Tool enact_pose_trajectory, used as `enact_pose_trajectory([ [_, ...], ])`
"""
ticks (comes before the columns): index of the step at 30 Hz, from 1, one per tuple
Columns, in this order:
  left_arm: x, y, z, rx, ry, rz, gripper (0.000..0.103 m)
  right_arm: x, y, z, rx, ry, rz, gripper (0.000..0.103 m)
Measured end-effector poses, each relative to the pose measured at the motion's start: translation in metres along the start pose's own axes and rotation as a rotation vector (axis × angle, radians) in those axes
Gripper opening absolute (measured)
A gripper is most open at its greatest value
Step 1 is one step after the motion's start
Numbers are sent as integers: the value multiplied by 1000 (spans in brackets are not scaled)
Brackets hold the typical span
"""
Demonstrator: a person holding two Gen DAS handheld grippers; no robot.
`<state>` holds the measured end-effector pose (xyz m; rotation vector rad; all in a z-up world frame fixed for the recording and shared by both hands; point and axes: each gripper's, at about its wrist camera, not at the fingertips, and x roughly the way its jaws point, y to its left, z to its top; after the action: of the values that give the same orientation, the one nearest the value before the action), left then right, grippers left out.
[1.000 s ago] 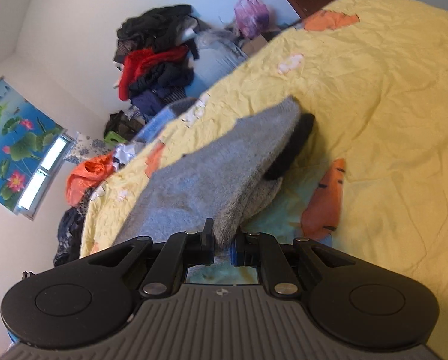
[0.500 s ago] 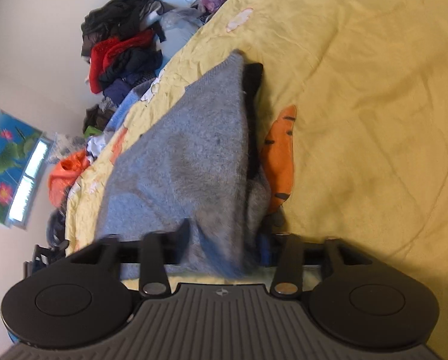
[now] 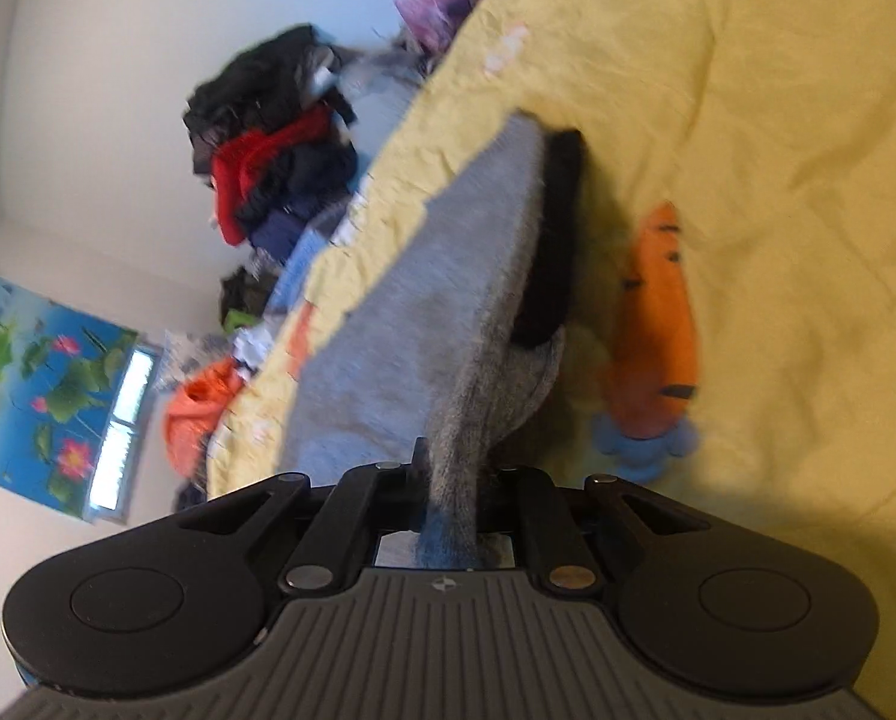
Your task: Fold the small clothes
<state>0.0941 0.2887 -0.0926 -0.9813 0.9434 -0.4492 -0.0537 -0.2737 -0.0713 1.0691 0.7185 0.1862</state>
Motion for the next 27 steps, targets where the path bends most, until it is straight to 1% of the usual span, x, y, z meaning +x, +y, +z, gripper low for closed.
enact_pose_trajectory([
  [5, -27, -7, -11, 19, -41, -6, 5, -19, 20, 1, -27, -19, 34, 14],
  [9, -51, -11, -29, 22, -60, -35, 5, -39, 26, -4, -48, -21, 52, 14],
  [10, -59, -12, -34, 26, -60, -44, 5, -45, 23, -5, -45, -22, 54, 14],
  [15, -99, -11, -71, 43, -52, -33, 5, -66, 9, -14, -49, -4, 49, 14],
  [18, -120, -2, -95, 40, -37, -19, 5, -77, -3, -31, -63, 22, 33, 14],
  [21, -133, 13, -113, 34, -26, 11, 5, -88, -13, -50, -79, 48, 24, 14],
  [24, -144, 29, -126, 16, -28, 25, 5, -99, -16, -74, -104, 71, 39, 14],
  [26, -149, 36, -132, 23, -18, 44, 5, -104, -16, -88, -133, 73, 13, 14],
  [27, -149, 40, -133, 32, -6, 60, 6, -104, -15, -93, -171, 68, -27, 15],
])
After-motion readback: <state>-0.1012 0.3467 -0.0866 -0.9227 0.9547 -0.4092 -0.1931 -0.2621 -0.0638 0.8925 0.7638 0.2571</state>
